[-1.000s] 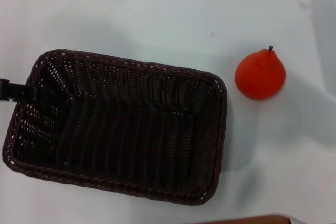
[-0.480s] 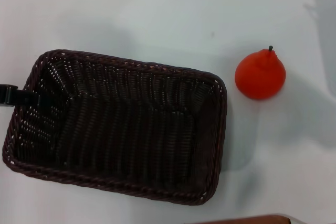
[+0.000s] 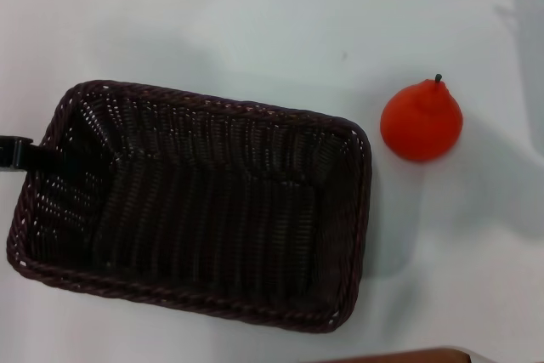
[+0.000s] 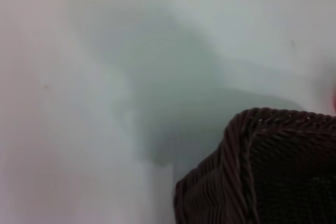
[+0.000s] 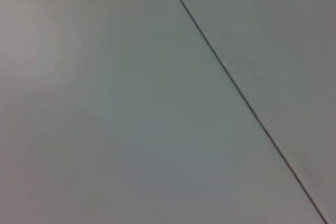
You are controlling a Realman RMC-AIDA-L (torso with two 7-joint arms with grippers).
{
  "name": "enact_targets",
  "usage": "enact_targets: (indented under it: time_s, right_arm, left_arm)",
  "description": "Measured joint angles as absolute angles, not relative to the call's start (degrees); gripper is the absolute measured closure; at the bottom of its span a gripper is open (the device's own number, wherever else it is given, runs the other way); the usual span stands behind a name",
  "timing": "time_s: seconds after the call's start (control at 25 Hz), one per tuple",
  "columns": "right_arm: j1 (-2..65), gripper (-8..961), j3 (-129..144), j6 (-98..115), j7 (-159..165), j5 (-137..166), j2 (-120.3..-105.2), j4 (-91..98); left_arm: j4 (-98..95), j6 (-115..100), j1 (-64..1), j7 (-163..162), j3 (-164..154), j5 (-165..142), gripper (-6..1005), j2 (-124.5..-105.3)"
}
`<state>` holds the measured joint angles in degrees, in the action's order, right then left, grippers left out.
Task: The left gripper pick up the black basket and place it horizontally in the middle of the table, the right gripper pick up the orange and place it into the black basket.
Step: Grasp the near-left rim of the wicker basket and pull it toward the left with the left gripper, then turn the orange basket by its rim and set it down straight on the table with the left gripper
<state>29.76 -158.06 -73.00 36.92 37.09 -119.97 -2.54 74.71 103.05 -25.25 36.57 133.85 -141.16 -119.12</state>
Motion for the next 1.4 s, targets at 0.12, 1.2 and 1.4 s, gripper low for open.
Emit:
enact_targets:
  time_s: [0.12, 1.2, 1.4]
  right_arm:
    - [29.78, 235, -158.32, -72.94, 36.92, 37.09, -119.97, -2.54]
    - [30.04, 236, -159.53, -72.42, 36.91, 37.09, -119.97, -3.07]
    - [29.98, 235, -159.73, -72.41, 36.91, 37.09, -119.95, -2.98]
  left_arm:
    - [74.7, 102.86, -25.18, 36.66, 133.85, -141.16, 772, -119.19]
    - [71.58, 99.78, -26.17, 32.34, 149.08, -135.25, 796, -120.36]
    - [70.06, 97.39, -25.87, 31.68, 149.56, -135.09, 791, -121.35]
